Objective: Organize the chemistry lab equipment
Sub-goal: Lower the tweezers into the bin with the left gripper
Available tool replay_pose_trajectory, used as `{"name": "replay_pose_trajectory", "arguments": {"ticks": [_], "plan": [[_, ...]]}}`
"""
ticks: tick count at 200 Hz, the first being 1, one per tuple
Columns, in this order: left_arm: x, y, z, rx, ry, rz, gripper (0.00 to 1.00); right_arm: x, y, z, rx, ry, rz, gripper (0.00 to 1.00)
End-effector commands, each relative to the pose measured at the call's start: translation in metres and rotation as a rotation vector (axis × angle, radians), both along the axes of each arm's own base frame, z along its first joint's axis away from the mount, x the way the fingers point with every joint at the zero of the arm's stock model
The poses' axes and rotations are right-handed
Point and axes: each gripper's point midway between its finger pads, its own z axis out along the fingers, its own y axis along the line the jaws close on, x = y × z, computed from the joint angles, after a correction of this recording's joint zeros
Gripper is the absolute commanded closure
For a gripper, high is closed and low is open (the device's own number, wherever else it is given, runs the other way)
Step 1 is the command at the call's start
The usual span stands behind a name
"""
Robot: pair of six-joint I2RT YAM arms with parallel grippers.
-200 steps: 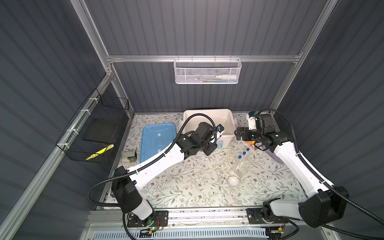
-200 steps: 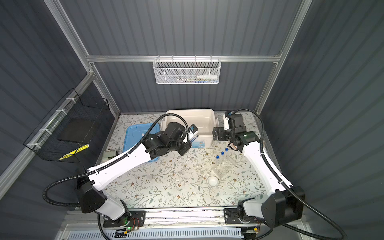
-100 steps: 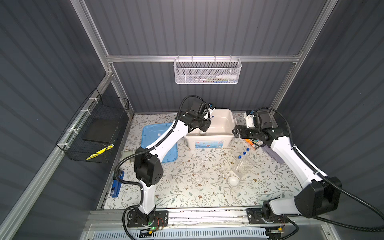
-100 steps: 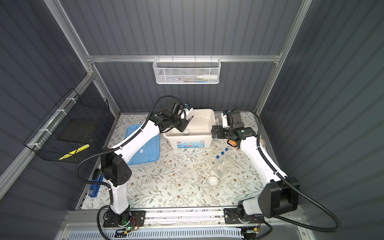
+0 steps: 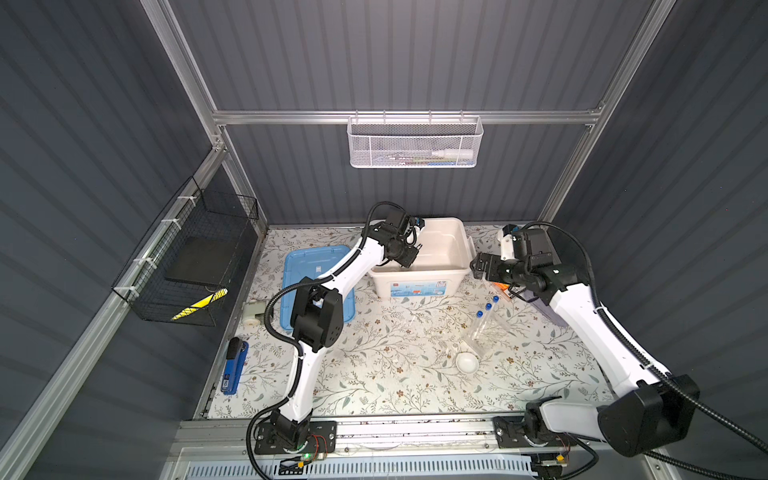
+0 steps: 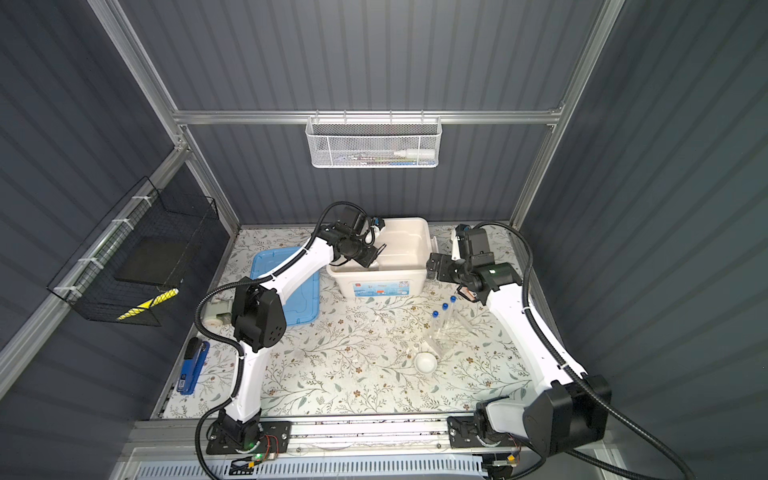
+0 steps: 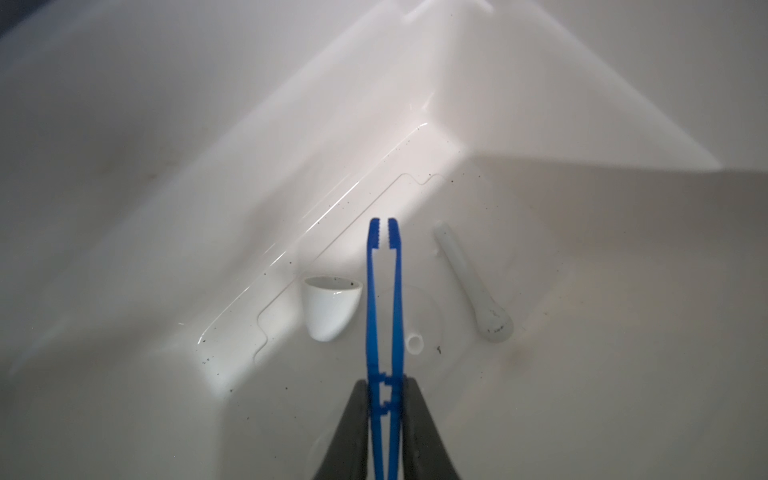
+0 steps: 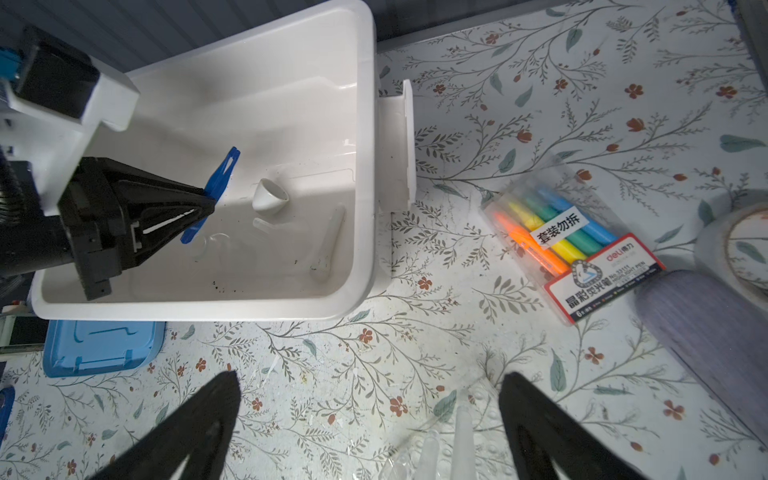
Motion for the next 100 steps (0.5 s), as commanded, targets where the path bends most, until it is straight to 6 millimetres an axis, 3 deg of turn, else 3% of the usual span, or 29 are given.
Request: {"name": "replay_pose_trajectory", "arguments": {"ticks": [1,49,76,100], "plan": [[0.005,-0.004,-0.007,-0.037,0.036,0.015,0.83,-0.008,-0.007,-0.007,-0.001,0.024,-0.046,0.01],[0.007,-0.007,-0.018,-0.058,0.078,0.042,0.75,-0.009,-0.005,-0.005,0.011,0.014,-0.034,0.01],[0.004,-0.006,-0.015,-0.065,0.088,0.046,0.60,-0.010,-0.007,-0.002,-0.002,0.003,-0.033,0.01],[0.003,-0.007,0.001,-0.096,0.072,0.058,0.49,-0.013,-0.012,0.003,-0.021,-0.015,-0.038,0.01]]}}
